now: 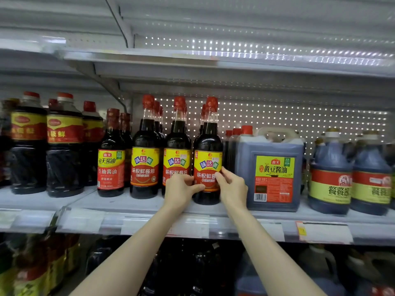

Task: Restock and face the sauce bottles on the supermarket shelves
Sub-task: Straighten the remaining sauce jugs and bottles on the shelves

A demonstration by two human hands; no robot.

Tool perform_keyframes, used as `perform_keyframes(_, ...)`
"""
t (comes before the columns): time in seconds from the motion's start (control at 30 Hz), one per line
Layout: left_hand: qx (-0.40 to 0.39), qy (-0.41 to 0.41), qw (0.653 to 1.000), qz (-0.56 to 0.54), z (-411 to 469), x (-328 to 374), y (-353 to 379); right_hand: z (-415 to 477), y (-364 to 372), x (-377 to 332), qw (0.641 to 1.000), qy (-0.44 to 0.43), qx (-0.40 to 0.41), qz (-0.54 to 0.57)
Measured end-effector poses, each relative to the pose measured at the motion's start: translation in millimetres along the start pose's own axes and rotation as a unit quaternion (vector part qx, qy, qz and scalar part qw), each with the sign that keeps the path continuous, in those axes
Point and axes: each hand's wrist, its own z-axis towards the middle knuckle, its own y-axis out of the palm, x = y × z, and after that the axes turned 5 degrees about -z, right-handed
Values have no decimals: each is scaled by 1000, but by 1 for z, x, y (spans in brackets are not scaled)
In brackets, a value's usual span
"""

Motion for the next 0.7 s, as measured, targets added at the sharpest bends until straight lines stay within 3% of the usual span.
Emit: perform_keyframes(0.7, -3, -10, 999, 41, 13, -4, 10, 14, 20, 3, 998, 56, 7, -10)
